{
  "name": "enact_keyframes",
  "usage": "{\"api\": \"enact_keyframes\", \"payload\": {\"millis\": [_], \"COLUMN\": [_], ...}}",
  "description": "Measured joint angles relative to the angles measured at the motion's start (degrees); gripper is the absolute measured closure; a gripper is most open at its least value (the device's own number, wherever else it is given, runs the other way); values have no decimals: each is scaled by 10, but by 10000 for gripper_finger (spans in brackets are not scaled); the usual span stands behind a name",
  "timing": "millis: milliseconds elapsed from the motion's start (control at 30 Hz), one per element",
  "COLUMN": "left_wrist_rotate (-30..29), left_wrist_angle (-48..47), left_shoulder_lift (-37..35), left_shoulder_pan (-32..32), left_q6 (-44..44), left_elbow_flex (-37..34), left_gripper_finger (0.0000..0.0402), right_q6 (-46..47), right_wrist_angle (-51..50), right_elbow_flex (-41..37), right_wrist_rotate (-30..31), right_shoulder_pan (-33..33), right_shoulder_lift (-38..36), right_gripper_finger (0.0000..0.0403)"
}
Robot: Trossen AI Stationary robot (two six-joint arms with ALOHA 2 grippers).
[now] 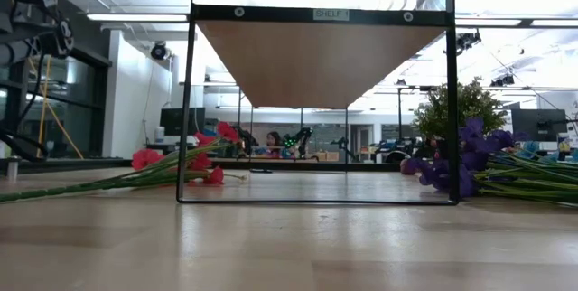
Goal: Pick and place flowers into a vace then onto a shelf
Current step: Put the red flowers into the left transparent vase
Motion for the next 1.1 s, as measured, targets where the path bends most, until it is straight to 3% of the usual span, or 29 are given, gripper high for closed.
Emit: {"api": "enact_keyframes", "payload": {"millis": [267, 500, 600, 667, 800, 933, 1100], "left_wrist_rotate": [13, 141, 225, 305, 393, 531, 661], "left_wrist_angle": [-239, -414, -464, -472, -477, -506, -603], "left_shoulder_lift": [0, 7, 1, 0, 19, 22, 57], "left_shoulder_pan": [0, 69, 132, 182, 290, 392, 510], "left_q6": [-270, -472, -521, -527, -531, -541, -611], "left_elbow_flex": [0, 0, 0, 0, 0, 0, -2], "left_gripper_finger": [108, 108, 108, 108, 108, 108, 108], "right_q6": [-1, -15, -15, -15, -15, -15, -15], "right_wrist_angle": [19, 64, 81, 88, 89, 89, 88], "right_elbow_flex": [0, 0, 0, 0, 0, 0, 0], "right_wrist_rotate": [24, 36, 29, 21, 12, 11, 11], "right_shoulder_pan": [0, -12, -18, -20, -21, -21, -21], "right_shoulder_lift": [0, 0, 0, 0, 0, 0, 0], "right_gripper_finger": [402, 402, 402, 402, 402, 402, 402]}}
